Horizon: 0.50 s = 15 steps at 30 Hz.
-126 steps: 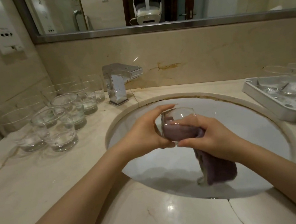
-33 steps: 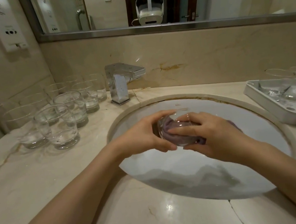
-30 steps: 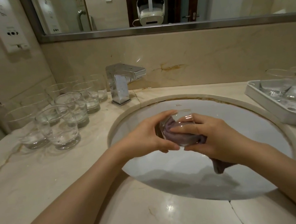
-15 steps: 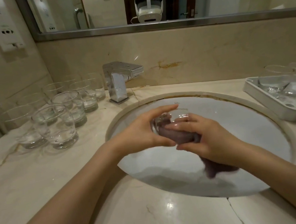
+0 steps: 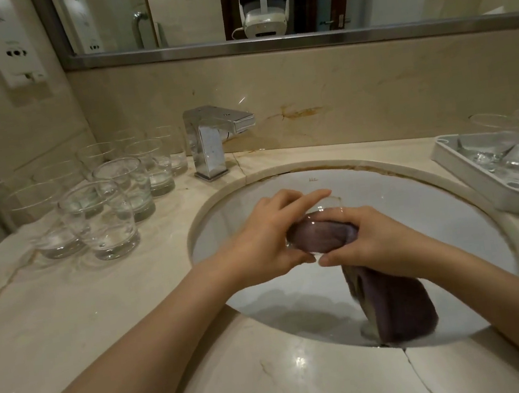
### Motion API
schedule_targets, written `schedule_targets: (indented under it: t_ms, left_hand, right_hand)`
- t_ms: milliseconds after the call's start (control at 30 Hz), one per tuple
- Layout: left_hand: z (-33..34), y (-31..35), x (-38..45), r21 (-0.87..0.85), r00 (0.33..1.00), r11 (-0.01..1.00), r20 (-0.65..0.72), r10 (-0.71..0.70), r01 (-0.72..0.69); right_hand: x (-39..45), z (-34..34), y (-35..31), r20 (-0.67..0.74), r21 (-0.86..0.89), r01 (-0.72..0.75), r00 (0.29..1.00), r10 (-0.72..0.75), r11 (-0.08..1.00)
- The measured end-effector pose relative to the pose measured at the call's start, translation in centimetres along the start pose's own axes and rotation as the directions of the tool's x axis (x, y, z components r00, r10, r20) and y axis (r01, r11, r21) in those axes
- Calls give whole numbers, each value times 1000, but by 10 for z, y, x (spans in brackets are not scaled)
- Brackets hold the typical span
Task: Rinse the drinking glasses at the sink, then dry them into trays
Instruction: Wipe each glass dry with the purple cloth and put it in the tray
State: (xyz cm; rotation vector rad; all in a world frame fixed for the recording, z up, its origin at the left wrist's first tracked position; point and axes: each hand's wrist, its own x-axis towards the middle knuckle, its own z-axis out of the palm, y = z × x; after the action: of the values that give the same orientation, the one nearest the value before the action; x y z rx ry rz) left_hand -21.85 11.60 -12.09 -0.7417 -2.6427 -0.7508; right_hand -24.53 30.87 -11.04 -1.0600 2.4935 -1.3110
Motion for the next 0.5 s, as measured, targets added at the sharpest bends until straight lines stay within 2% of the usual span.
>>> schedule_targets:
  t_ms: [33,100,200,300,333,400,433,467,500]
  left_hand:
    - [2,-2,-1,58,1000,998,5,19,-19]
    - [3,-5,-1,109,998,993,-13,54,-52]
    - [-7,-3,2,33,993,997,-87,77,-75]
    - [-21,1,4,-238,998,971,-59,-16,1]
    - [-25,2,4,-309,998,950,-21,-54,45]
    - [-28,2,2,-411,991,903,73,-108,129]
    - [-27,3,2,-435,987,887,107,-118,154]
    - [-25,3,2,-438,985,884,122,-125,166]
    - [-23,4,2,-425,984,889,122,-131,171]
  right_hand:
    - [0,-2,-2,54,73,-48,998,44,996]
    - [-1,-4,-5,71,160,-87,995,77,983]
    - [-1,-3,-8,-24,162,-5,1000,9,987]
    - [-2,-2,-5,-136,-79,215,965,-224,974]
    - [-2,-2,-2,-117,-239,293,938,-327,926]
    - [0,-4,9,4,-581,402,871,-492,708]
    - [1,-5,12,51,-669,411,856,-514,619]
    - [1,-6,13,71,-694,405,861,-503,596]
    - [1,-7,11,65,-675,391,876,-477,626]
